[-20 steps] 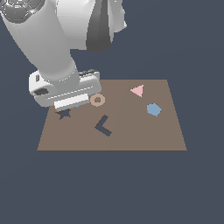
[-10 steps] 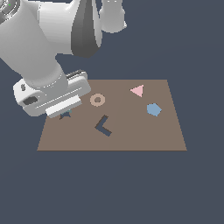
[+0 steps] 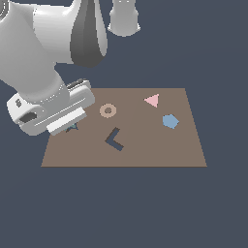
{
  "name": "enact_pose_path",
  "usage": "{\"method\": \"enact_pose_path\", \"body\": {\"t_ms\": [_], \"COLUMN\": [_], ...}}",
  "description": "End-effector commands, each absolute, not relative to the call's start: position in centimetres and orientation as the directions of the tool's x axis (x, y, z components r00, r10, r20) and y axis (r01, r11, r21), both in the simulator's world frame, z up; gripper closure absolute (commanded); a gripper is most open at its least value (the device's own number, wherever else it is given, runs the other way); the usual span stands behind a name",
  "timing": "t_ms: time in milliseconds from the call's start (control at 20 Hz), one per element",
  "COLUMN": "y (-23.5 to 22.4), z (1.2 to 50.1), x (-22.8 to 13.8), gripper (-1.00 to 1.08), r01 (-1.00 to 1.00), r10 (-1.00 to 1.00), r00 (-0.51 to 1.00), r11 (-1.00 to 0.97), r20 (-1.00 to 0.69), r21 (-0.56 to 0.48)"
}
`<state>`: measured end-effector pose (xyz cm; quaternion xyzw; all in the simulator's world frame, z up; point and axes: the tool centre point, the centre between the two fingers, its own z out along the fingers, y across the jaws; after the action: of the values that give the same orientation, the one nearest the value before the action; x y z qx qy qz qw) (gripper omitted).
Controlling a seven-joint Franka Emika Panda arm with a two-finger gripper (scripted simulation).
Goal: Insert a designated object into the corresponding slot on a board.
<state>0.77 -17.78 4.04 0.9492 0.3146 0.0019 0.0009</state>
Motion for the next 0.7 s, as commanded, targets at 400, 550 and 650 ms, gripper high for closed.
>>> {"method": "enact_pose_path", "body": {"t_ms": [400,550,650], "y": [-17.7,-17.69,-17.67], "z": [4.04,3.68,3.22], "x": [0.82,0.81,0.81], "gripper": [1.08,1.08,1.08], "r01": [0.598,0.597,0.596], "r10": [0.598,0.597,0.596], "r00": [0.802,0.802,0.803], "r11": [-0.802,-0.802,-0.803], "r20": [0.003,0.003,0.004], "r21": [0.003,0.003,0.002]}}
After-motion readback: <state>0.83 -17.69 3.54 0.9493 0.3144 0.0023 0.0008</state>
